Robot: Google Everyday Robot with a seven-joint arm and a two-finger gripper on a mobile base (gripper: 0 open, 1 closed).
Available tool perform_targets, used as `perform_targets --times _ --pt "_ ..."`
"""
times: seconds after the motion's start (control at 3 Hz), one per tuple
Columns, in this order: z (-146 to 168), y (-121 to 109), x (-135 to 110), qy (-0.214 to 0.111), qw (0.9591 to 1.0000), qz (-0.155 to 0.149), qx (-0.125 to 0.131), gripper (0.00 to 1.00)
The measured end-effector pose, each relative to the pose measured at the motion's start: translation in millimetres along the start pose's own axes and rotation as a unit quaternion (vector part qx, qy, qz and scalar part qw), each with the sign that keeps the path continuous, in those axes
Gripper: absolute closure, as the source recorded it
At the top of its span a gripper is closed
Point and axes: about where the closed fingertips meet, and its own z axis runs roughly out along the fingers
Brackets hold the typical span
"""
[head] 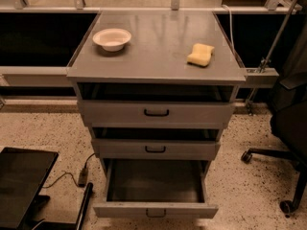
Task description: Close bottom drawer
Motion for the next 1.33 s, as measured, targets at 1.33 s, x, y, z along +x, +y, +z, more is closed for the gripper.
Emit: perform_targets --times 1.33 --pt "152.8 -1.3 53.2 -0.047 0.9987 0.009 0.018 0.00"
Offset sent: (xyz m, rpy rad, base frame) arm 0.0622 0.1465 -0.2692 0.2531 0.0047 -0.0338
